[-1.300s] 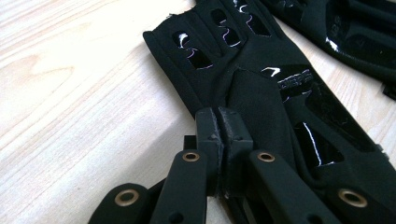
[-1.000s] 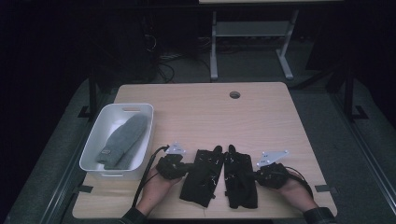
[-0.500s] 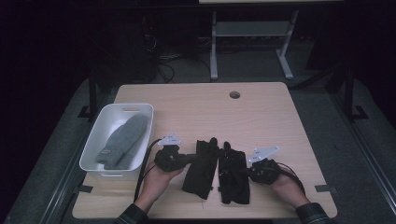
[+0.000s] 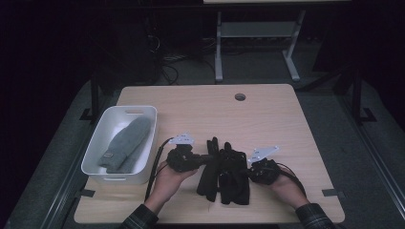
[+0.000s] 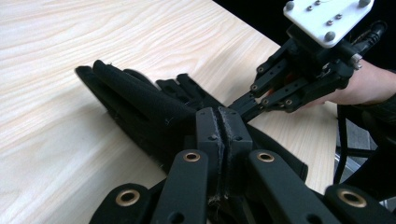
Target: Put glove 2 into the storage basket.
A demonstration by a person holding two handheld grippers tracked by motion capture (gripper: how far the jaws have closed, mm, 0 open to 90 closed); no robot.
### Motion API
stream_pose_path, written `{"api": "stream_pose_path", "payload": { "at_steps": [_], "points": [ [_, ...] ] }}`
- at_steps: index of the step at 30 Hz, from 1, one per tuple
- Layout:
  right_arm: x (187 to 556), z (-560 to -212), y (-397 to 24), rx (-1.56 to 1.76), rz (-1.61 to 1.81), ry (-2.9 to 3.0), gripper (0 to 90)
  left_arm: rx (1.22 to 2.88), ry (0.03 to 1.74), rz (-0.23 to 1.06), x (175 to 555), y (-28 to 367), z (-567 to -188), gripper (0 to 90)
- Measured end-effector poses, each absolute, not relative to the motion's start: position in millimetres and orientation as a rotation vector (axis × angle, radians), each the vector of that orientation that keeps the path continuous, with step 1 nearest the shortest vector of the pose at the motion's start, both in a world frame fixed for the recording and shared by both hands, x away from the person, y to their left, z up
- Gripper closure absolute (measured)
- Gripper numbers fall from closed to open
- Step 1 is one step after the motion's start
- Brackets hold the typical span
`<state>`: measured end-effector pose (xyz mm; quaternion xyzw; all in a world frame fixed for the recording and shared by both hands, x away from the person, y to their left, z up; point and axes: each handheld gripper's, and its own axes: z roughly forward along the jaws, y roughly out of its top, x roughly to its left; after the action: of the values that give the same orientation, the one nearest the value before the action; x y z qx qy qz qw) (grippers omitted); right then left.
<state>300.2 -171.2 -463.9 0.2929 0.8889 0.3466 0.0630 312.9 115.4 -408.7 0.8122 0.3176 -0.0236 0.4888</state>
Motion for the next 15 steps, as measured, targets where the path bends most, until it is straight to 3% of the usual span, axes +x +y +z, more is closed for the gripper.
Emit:
{"api": "stream_pose_path", "payload": {
  "at_steps": [15],
  "points": [
    [311.9,-465.3,-142.1,0.86,1.092,2.705,90.0,2.018,0.731,-0.095,327.7,84.6,-416.7,87.6]
  ]
}}
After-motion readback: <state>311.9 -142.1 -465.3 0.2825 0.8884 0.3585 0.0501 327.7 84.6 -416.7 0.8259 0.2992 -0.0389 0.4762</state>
